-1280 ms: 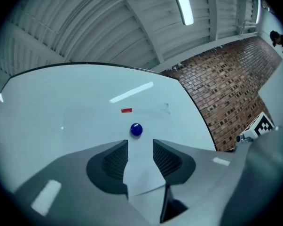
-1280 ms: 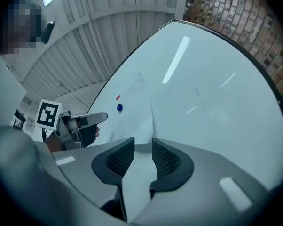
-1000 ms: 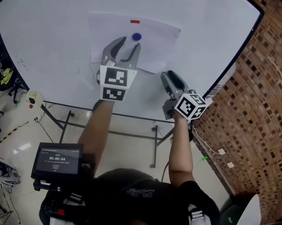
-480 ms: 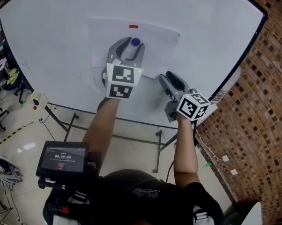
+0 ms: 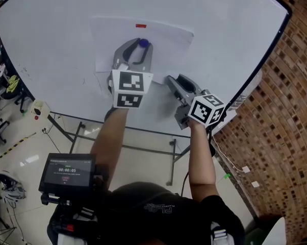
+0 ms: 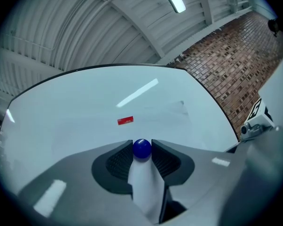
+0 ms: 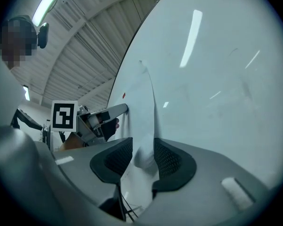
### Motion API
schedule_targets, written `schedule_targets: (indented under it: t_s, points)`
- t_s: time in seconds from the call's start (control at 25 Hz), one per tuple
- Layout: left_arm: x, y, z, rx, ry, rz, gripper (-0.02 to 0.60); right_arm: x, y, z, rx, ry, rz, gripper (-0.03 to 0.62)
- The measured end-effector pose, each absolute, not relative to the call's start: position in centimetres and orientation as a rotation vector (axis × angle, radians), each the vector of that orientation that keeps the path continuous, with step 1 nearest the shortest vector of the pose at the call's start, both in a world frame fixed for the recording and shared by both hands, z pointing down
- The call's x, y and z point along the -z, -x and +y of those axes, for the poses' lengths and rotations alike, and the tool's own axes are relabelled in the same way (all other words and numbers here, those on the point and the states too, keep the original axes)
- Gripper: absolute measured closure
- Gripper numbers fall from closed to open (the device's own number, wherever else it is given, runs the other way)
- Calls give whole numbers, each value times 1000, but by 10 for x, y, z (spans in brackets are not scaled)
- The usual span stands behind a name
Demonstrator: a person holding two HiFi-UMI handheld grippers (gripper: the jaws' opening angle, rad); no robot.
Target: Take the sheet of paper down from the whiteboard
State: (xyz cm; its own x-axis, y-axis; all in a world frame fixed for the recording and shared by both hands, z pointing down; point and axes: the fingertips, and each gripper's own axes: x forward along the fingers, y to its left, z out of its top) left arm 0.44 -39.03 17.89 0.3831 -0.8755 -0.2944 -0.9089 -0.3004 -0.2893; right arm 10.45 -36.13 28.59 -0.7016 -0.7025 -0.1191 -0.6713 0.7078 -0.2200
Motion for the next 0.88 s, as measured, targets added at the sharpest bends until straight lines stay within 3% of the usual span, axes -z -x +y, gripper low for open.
schedule_targets:
  t_s: [0.32, 0.88]
  points:
    - [-180, -3, -390, -139, 2250, 1552, 459, -282, -112, -365, 212, 1186, 2629, 580]
    - [-180, 19, -371, -173, 2274, 1544, 460, -280, -92, -344, 200, 1200, 2588, 581]
